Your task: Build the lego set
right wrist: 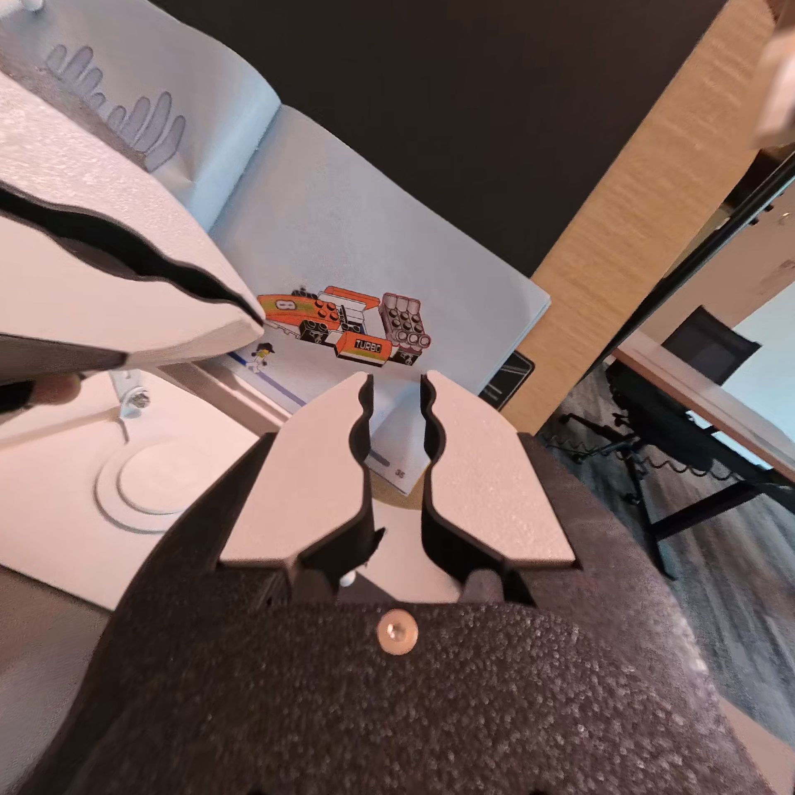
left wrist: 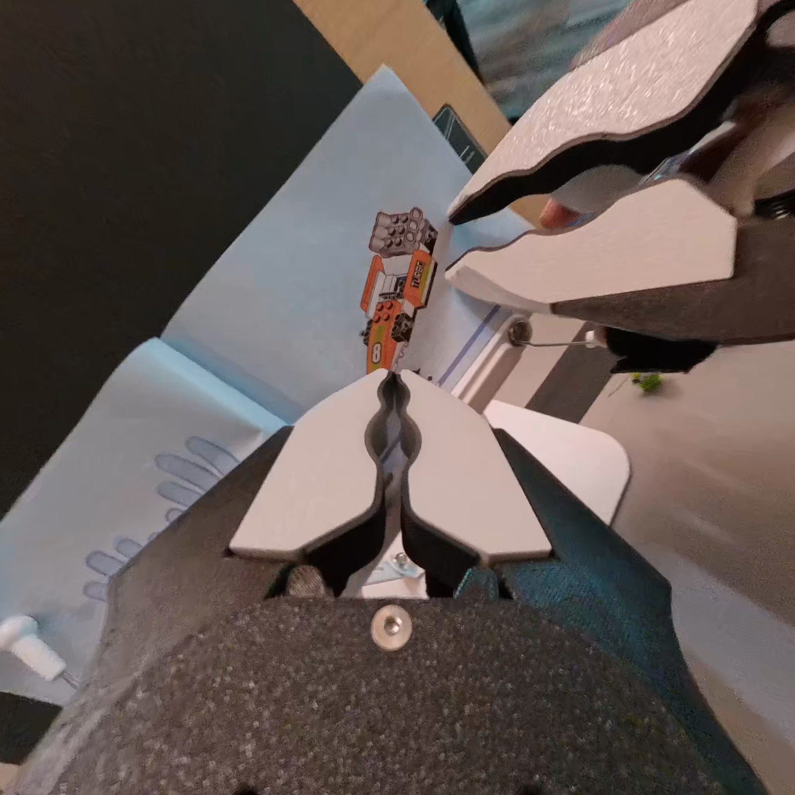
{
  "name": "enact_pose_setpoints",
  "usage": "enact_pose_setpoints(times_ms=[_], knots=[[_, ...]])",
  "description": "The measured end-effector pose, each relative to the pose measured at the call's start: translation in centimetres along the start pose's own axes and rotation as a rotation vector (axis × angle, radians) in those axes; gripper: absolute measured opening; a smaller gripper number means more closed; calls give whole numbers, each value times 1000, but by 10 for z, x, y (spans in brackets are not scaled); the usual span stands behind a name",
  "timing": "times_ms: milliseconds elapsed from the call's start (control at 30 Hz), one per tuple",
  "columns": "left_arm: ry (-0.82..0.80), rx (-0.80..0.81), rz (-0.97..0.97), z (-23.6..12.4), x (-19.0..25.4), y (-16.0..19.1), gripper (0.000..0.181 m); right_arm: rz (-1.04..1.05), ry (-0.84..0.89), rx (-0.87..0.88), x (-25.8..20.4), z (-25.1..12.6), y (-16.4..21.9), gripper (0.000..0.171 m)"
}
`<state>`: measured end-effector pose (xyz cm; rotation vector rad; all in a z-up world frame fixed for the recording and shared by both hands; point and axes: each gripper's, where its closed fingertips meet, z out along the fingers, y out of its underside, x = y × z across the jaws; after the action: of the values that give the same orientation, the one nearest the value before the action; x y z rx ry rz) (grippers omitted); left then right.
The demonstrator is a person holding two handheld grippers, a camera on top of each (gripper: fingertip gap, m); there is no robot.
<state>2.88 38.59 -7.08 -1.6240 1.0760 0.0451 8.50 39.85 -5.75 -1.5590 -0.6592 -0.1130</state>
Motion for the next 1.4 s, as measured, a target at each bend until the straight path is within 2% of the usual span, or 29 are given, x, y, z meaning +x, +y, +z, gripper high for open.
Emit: enact_pose_setpoints(times_ms=[100,200,267,367,467,533,600,700,767,833,967,1067,1400], knots=[[-31,-53,22,4,-3,-1,0,21,-5,14,5,-3,-4,22],[-37,-69,20,5,-3,-1,0,214,12,68,18,-29,-6,23],[-37,-59,20,4,-3,-1,0,497,-28,43,16,-48,16,23],[-50,-58,30,5,-3,-1,0,1074,-269,-20,-38,-61,55,35],[-61,-59,36,5,-3,-1,0,1595,-379,109,-55,-56,66,40],[-64,-53,33,5,-3,-1,0,1801,-369,197,-44,-45,69,41],[-69,-47,43,5,-3,-1,0,1890,-356,238,-37,-35,68,37],[-64,-48,39,6,-3,-1,0,1961,-325,254,-35,-28,65,33],[-57,-46,26,6,-4,-1,0,1997,-297,272,-31,-25,66,24],[-56,-43,20,6,-3,-1,0,2006,-267,278,-26,-23,67,14],[-58,-42,26,5,-3,-1,0,1954,-219,339,-9,-26,60,5],[-50,-49,12,6,-3,-1,0,1790,-157,338,3,-32,45,1],[-23,-61,-50,5,-3,-1,0,996,90,212,10,-34,13,1]])
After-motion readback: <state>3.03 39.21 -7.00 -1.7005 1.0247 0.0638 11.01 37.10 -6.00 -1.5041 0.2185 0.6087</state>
